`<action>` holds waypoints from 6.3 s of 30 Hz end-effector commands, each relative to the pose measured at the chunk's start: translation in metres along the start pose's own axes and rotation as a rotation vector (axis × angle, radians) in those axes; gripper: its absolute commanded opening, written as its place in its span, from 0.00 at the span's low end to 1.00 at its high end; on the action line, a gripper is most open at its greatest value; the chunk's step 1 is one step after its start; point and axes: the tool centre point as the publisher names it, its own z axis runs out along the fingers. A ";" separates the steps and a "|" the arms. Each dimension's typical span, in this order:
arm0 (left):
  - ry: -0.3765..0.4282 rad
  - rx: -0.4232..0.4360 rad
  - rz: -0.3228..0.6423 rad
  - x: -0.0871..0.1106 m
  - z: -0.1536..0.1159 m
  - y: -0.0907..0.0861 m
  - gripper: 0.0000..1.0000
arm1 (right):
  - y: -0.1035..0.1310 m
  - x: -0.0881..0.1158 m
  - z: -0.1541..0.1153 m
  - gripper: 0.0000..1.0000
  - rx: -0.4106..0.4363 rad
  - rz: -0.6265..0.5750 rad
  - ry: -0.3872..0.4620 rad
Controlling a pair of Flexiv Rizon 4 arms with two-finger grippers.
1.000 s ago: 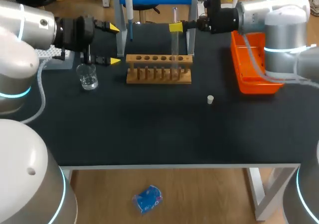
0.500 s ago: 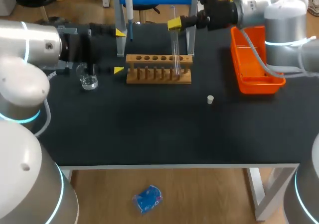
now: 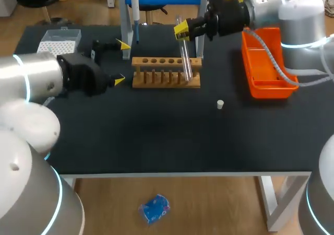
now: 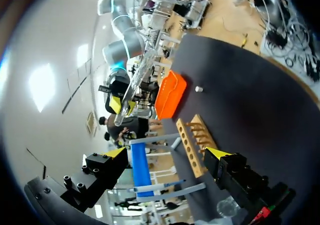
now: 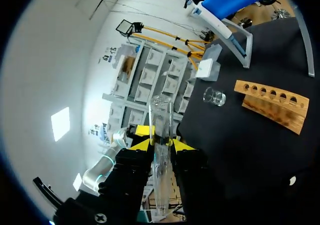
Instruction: Invert the test tube, pick up the pipette, mount the tip to pipette, aspirate from beaker and dispense into the tube, eject the tip, return the pipette, and cap with the stopper.
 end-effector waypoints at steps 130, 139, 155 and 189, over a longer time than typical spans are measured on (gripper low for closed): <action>-0.169 0.491 0.053 -0.032 0.087 -0.081 0.00 | 0.010 -0.041 0.009 1.00 -0.095 -0.087 0.051; -0.013 0.573 -0.316 -0.038 0.090 -0.065 0.00 | -0.004 -0.042 -0.024 1.00 -0.041 -0.548 -0.138; 0.044 0.521 -0.427 -0.037 0.089 -0.059 0.00 | -0.006 -0.048 -0.027 1.00 -0.009 -0.655 -0.184; 0.075 0.697 -1.198 -0.078 0.141 -0.032 0.00 | -0.019 -0.109 -0.086 1.00 0.280 -1.260 -0.531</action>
